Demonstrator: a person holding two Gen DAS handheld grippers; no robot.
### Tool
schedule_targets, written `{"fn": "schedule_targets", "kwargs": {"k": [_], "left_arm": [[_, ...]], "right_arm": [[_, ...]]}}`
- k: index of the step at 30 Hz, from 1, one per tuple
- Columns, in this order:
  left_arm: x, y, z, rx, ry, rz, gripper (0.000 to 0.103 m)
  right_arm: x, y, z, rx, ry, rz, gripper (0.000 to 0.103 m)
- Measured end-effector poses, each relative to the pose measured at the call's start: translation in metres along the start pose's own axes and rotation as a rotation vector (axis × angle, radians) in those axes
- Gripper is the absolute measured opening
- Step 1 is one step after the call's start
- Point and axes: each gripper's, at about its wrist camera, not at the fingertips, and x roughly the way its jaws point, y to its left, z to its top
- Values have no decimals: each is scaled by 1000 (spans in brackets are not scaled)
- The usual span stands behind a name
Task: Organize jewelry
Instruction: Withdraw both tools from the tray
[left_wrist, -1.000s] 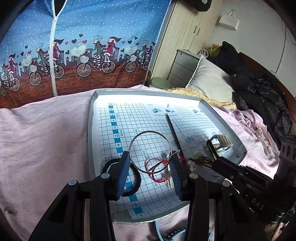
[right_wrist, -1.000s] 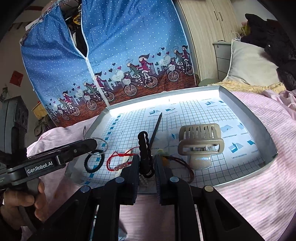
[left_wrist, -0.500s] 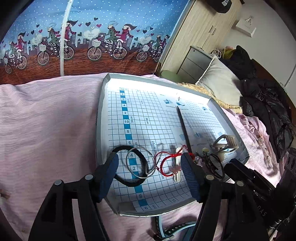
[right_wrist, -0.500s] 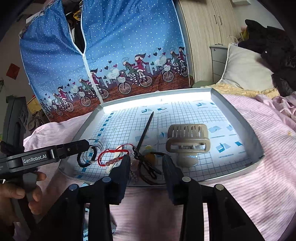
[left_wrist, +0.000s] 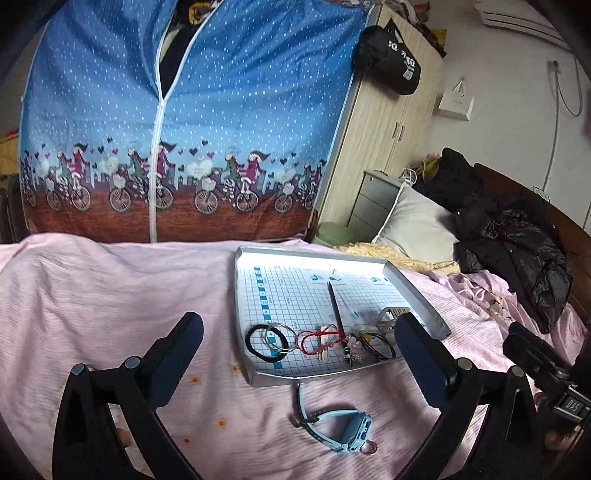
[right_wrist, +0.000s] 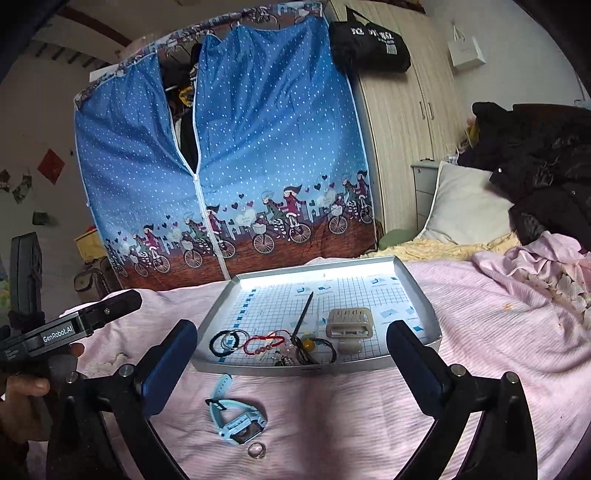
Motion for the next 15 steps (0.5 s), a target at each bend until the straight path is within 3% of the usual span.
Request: {"fn": "schedule_targets", "kwargs": {"k": [6,15], "left_arm": [[-64,-21,-7,111,-102,52,101],[-118,-36,-47,156,-99,57,102]], "right_arm": [[-45,14,-8,-17,-31,-3,103],[-93,35,-42,-50,-34,-33,103]]}}
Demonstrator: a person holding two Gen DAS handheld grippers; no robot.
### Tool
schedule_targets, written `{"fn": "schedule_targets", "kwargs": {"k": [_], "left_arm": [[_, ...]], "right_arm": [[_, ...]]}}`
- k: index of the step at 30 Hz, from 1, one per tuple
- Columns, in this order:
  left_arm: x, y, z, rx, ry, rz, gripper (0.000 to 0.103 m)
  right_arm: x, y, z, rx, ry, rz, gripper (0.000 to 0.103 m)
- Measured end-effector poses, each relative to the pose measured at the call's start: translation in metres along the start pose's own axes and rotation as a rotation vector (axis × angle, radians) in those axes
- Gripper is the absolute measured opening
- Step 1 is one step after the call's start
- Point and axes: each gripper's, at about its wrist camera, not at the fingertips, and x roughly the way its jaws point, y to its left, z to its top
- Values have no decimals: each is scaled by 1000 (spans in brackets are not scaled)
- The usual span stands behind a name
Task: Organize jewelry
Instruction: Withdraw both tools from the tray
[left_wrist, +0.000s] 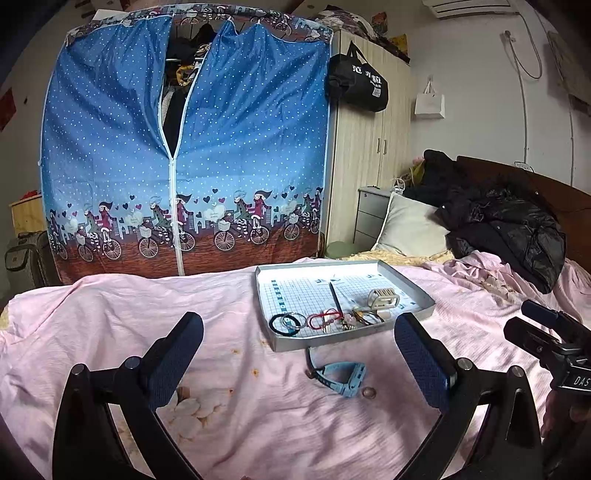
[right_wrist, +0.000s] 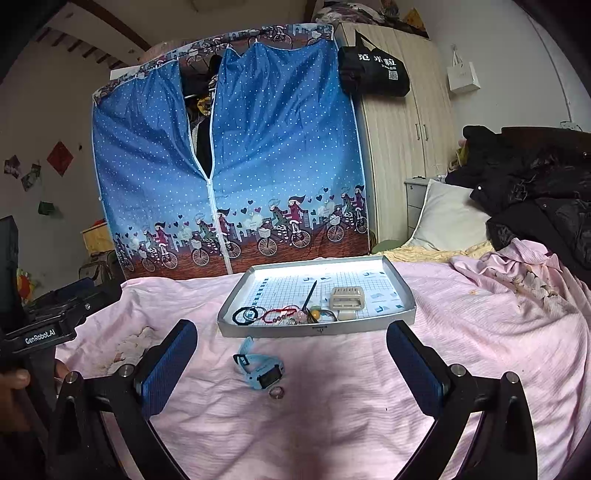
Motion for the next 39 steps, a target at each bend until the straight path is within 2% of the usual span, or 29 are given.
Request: {"fn": "schedule_targets", "kwargs": {"k": [8,16,24,28,34,39], "left_arm": [[-23,-14,-36,15,66,-15,102],[-30,-27,-62,44,114,-15,101],[-21,-40,-73,119,157,-18,102],[-12,-45,-78,149,212,-15,101],[-1,-52,-86,197,239,5,101],[16,-47,-95,176,292,3,101]], "right_arm": [[-25,11,-33,-17,40,-19,103],[-31,9,-54,-11,62,-36,103],[-16,-7,-70,54,160,-65,103],[-13,-14,-74,70,168,-101,103],[-5,-21,-79,77,203,-136,103],[3,-25,-81,85,236,-131,103]]}}
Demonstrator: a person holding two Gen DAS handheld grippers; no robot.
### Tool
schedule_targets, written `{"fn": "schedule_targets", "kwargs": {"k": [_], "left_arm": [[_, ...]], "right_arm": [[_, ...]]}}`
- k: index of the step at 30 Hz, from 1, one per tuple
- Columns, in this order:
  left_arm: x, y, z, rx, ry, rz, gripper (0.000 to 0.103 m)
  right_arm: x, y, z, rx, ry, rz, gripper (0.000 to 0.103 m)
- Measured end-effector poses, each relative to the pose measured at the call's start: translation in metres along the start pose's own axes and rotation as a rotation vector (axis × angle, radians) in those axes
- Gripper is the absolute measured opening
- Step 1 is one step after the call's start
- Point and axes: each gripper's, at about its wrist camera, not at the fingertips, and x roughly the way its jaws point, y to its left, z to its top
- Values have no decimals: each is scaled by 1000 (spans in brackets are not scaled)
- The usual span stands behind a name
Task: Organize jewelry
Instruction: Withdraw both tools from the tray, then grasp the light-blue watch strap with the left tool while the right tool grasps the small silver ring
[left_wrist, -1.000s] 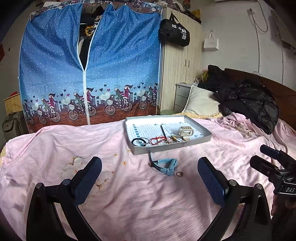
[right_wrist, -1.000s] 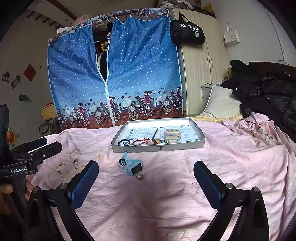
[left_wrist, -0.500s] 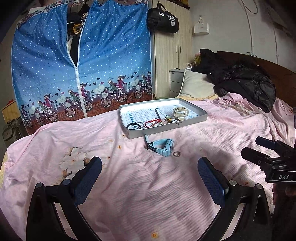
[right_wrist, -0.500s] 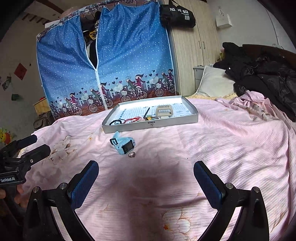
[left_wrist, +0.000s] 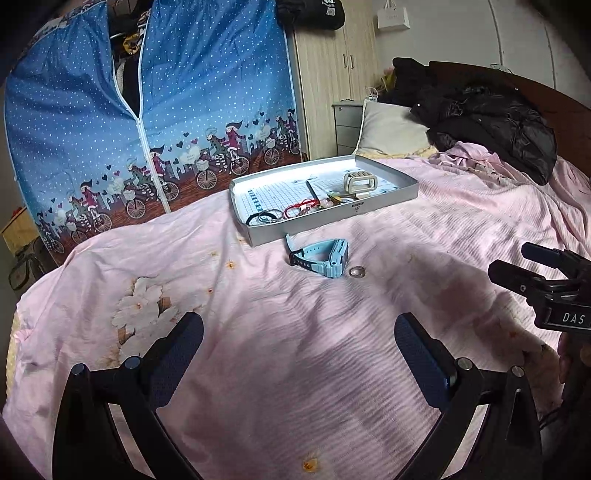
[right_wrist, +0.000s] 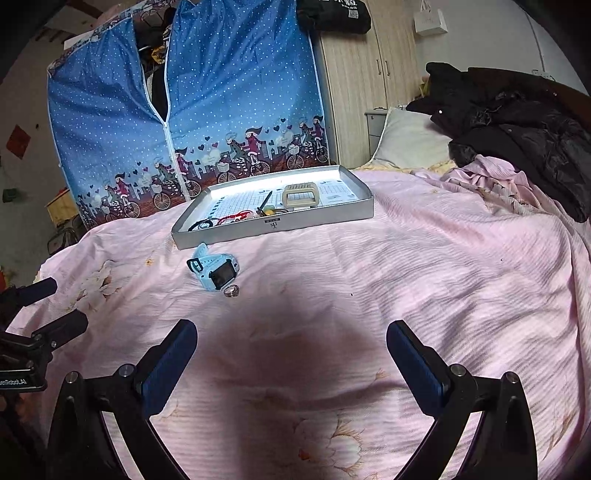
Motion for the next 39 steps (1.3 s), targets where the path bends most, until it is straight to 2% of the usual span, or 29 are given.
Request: {"fn": "schedule_targets", "kwargs": {"k": [3,8,11,13,15,16,21,26,29,35,37,39], "left_arm": [[13,7,-1,-31,40,-30,101],[39,18,0,-71,121,-132,98],[58,24,1,-126,169,-189,95],[71,28,5,-162,186,-218,92],[83,32,8,-185,192,-243,87],[87,34,11,-197,192,-257,86],[112,46,25,-261,182,-347,66],[137,62,37,-323,177,-396,65],[156,75,39,-390,209,-423,52],[187,104,45,-519,221,-473,50],[194,110,48,-533,220,-488,45],[199,116,51,-540,215,-508,34]], "right_arm": [[8,-1,-1,-1,38,11,103],[30,1,-7,-67,137,40,103],[44,1,-5,-90,146,63,103],[54,-1,-3,-79,150,86,97],[64,-2,-1,-76,162,103,83],[70,-3,0,-76,175,111,81],[94,-6,5,-67,207,155,63],[117,2,12,-94,227,198,49],[127,11,14,-126,235,221,46],[148,24,18,-144,252,263,43],[154,27,20,-153,259,267,40],[161,29,23,-153,262,277,35]]}}
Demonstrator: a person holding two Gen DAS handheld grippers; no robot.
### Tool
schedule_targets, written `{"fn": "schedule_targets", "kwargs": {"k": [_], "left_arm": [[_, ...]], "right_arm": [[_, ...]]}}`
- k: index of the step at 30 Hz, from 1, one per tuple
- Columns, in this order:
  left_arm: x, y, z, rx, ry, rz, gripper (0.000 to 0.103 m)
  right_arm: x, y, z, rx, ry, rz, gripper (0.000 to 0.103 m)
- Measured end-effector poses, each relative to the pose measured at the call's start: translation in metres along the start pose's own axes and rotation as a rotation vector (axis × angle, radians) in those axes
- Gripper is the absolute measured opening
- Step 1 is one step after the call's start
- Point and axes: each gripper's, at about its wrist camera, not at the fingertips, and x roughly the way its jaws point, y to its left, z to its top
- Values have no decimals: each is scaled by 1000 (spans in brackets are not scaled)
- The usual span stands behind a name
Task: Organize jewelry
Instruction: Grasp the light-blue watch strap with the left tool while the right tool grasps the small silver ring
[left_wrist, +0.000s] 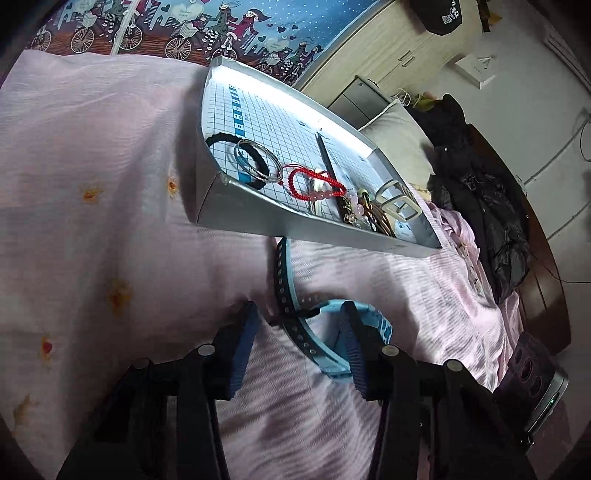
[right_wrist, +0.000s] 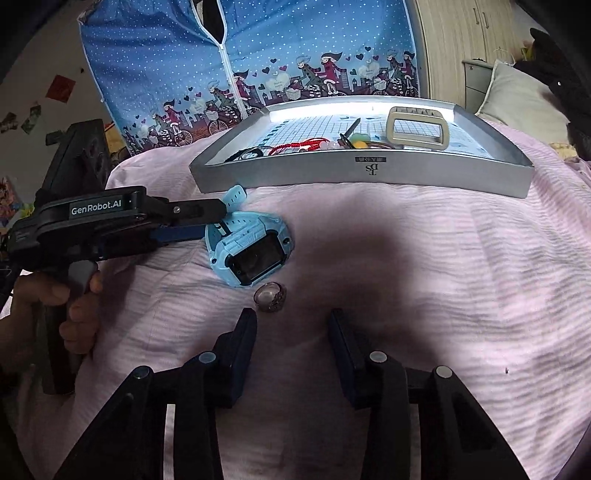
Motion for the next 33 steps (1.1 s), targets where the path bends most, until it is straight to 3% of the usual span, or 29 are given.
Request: {"fn": "schedule_targets", "kwargs": {"k": [2,7,14,18,26,33], "left_arm": [[5,4,4,-3,6,-14,28],[5,11,8,-2,29,-48,27],[6,-3,4,73,42,57,17],[8,-9,-2,98,30,86,14],[1,-39,-14,190,-27,137,10],[-12,-63,-15,230,-120,162,10]], "right_arm": [[6,0,5,-1,-2,11,33],[19,10,11,-49,17,18,32],[24,13,8,-70,29,10,31],[27,15,9,-73,33,-4,22],[20,10,7,-38,-12,11,20],[9,-4,7,43,-67,-42,20]]}}
